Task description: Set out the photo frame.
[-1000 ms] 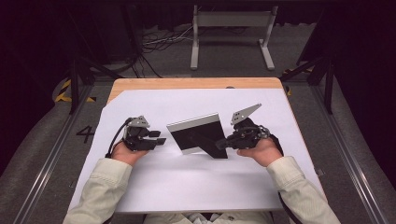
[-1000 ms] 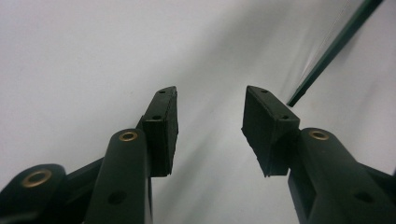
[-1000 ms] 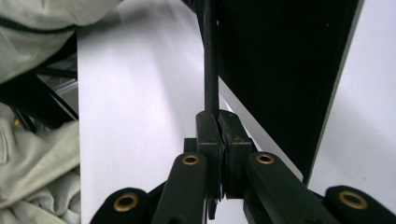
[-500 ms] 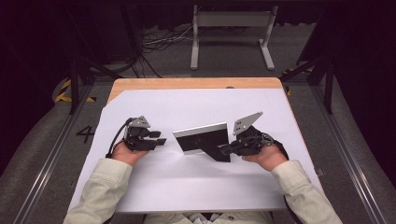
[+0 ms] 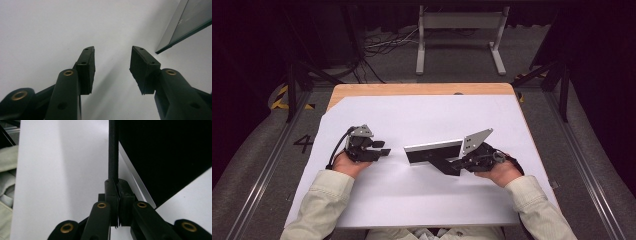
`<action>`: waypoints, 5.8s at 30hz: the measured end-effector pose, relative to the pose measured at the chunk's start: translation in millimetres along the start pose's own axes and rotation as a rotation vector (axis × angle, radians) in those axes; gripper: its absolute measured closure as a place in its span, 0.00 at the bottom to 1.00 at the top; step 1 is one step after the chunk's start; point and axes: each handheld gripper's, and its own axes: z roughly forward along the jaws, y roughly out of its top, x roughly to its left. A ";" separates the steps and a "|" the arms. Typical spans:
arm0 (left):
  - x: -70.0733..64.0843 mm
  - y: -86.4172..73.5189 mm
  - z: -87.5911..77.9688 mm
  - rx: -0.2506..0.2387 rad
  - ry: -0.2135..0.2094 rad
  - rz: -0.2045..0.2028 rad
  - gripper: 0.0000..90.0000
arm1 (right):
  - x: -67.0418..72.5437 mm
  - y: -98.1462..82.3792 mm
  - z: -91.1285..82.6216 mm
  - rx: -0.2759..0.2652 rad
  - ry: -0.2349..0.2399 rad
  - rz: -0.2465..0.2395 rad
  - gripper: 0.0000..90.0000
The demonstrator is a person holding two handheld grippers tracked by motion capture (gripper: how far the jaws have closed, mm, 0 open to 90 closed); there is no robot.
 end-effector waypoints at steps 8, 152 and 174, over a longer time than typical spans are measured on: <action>-0.1 0.0 0.0 0.000 0.000 0.001 0.62 | 0.9 -6.2 2.1 0.009 -0.029 -0.041 0.97; -45.6 14.5 45.6 0.014 -0.069 0.110 1.00 | -18.3 -52.7 -8.5 -0.091 -0.192 0.299 1.00; -58.4 17.0 62.3 0.102 -0.107 0.175 1.00 | -20.4 -62.7 -38.7 -0.155 -0.244 0.335 1.00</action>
